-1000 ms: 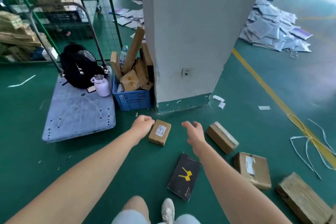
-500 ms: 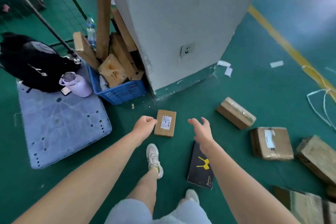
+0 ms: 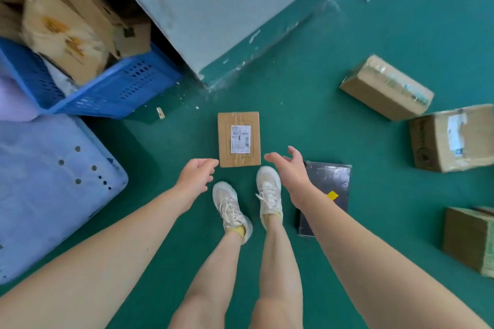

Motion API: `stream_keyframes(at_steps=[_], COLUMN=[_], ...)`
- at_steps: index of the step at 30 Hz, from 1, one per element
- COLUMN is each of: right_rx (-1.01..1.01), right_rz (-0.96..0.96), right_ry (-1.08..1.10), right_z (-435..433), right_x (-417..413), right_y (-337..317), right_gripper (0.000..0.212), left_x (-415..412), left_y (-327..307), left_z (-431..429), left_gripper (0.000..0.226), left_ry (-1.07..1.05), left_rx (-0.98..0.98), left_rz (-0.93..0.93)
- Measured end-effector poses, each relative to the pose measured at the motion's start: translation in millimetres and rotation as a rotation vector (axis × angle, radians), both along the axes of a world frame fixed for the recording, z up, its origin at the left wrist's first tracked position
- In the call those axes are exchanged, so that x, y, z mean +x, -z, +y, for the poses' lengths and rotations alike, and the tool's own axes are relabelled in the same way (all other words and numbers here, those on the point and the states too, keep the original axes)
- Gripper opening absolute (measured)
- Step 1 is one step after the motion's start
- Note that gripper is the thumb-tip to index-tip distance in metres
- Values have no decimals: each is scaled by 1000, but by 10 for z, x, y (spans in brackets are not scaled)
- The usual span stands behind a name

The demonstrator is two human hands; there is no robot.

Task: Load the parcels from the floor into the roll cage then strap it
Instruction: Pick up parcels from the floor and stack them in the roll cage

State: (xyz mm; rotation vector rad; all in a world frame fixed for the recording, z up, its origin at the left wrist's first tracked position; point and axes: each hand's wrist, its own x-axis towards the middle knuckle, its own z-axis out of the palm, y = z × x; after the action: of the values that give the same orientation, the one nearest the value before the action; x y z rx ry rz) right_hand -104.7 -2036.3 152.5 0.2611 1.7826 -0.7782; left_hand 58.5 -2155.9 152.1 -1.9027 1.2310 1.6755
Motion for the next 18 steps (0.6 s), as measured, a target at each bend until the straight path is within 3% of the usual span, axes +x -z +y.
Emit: stream_keyframes(at_steps=[10, 12, 14, 15, 18], right_rx=[64, 78, 80, 79, 61], right_rz=[-86, -96, -107, -112, -135], right_ry=[-29, -20, -13, -9, 19], right_z=[-51, -62, -70, -68, -74], right_x=[69, 68, 65, 64, 78], right_y=[2365, 2707, 2961, 3066, 3323], right_gripper=[89, 90, 92, 92, 94], left_x=[-56, -53, -43, -45, -72], left_y=[2418, 2724, 2943, 3031, 3223], left_z=[-116, -75, -34, -11, 72], left_gripper=[13, 33, 84, 97, 93], left_ry=[-47, -64, -120, -150, -212], left_rx=[15, 21, 45, 52, 50], left_rz=[-36, -40, -53, -60, -85])
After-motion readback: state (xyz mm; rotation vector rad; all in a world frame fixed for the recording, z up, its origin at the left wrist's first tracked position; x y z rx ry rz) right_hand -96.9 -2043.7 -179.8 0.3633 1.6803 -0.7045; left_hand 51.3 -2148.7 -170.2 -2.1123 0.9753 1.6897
